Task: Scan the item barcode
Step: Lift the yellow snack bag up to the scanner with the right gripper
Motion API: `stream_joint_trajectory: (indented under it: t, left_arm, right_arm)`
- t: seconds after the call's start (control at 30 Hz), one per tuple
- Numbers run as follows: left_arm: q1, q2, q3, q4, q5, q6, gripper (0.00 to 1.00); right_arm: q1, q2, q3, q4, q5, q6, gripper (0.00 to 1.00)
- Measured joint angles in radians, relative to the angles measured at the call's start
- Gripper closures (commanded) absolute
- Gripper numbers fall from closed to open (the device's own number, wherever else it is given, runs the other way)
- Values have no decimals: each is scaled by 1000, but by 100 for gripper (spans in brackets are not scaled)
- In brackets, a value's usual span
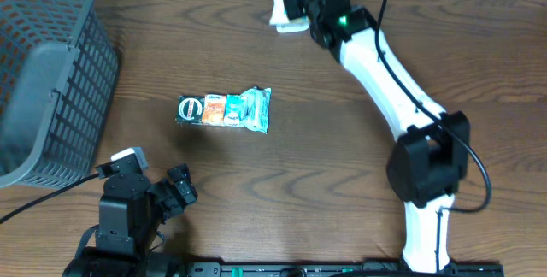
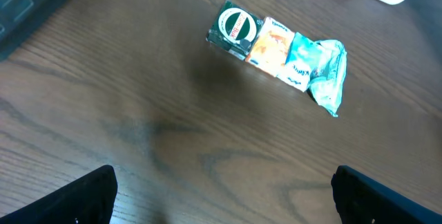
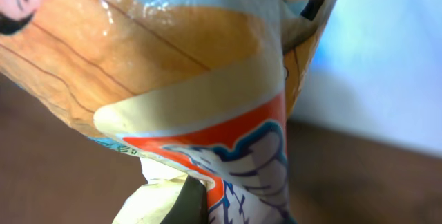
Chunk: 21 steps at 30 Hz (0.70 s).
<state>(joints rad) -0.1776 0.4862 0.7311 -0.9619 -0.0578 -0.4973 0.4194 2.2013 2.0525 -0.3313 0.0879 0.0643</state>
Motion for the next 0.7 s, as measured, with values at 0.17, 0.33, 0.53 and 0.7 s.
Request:
stream_joint_trajectory:
  t: [0.17, 0.33, 0.53, 0.7]
  left_arm:
    - [0, 0, 0, 0, 0, 0, 2]
    - [0, 0, 0, 0, 0, 0, 2]
    - [0, 0, 0, 0, 0, 0, 2]
    - [0, 0, 0, 0, 0, 0, 2]
  right_arm:
    - [-10, 158, 145, 122, 23, -35, 99]
    - [-10, 262, 149, 195, 63, -58, 99]
    - [-11, 293, 149, 177, 90, -69, 99]
    - [-11, 293, 152, 94, 96, -71, 99]
